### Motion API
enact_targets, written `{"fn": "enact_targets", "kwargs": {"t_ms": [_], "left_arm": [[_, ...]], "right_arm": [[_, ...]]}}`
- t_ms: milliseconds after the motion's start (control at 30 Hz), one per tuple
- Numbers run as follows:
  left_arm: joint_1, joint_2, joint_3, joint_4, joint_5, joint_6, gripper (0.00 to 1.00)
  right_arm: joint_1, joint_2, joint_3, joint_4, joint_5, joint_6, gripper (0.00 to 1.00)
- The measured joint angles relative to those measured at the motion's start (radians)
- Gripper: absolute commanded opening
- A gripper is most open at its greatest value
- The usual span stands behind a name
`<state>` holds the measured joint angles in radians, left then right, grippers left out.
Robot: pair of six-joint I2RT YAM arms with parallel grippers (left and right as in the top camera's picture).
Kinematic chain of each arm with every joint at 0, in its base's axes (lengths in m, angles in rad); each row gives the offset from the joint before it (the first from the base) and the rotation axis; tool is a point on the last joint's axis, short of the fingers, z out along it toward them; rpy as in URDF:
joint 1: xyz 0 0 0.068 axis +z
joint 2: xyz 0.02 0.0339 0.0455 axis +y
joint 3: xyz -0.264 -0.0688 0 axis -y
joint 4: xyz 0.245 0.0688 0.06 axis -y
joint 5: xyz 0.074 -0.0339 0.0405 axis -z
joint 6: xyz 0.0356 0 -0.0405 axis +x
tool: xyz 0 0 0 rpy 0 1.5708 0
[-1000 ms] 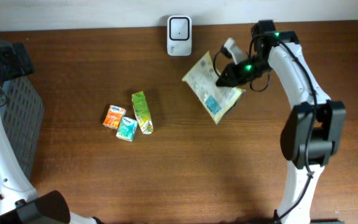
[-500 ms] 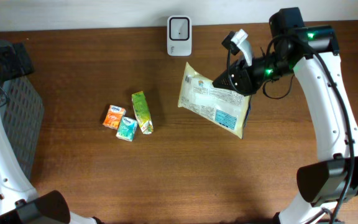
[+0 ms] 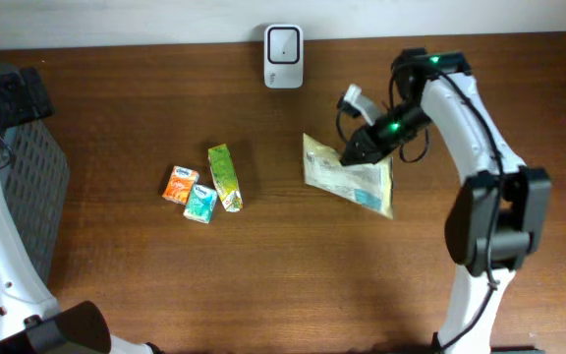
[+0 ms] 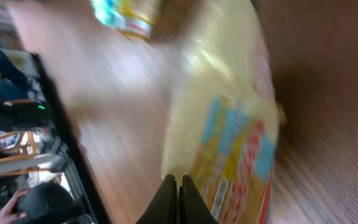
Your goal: Scan the item barcode
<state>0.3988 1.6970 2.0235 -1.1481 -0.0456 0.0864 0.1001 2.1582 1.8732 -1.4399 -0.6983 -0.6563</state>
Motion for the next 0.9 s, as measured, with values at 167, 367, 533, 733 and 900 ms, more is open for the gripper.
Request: {"fn": "enact_targets", "kwargs": {"t_ms": [167,367,533,733,900], "left_arm": [[0.0,0.0,0.0,0.0,0.0,0.0,0.99],[0.0,0.0,0.0,0.0,0.0,0.0,0.99],[0.0,0.0,0.0,0.0,0.0,0.0,0.99],[0.0,0.0,0.0,0.0,0.0,0.0,0.99],[0.0,0.0,0.0,0.0,0.0,0.0,0.99]], "right_arm": [[0.0,0.048,0.0,0.01,0.226,0.039,0.73],[-0.002,0.187,-0.007,0.111,0.24,0.063,0.92],[-0.077,0.191,-0.013,0.125,0.135,0.122,0.96],[-0.128,0.137,-0.243,0.257,-0.145,0.121,0.85],[0.0,0.14,-0.343,0.377,-0.261,0.195,0.04]]}}
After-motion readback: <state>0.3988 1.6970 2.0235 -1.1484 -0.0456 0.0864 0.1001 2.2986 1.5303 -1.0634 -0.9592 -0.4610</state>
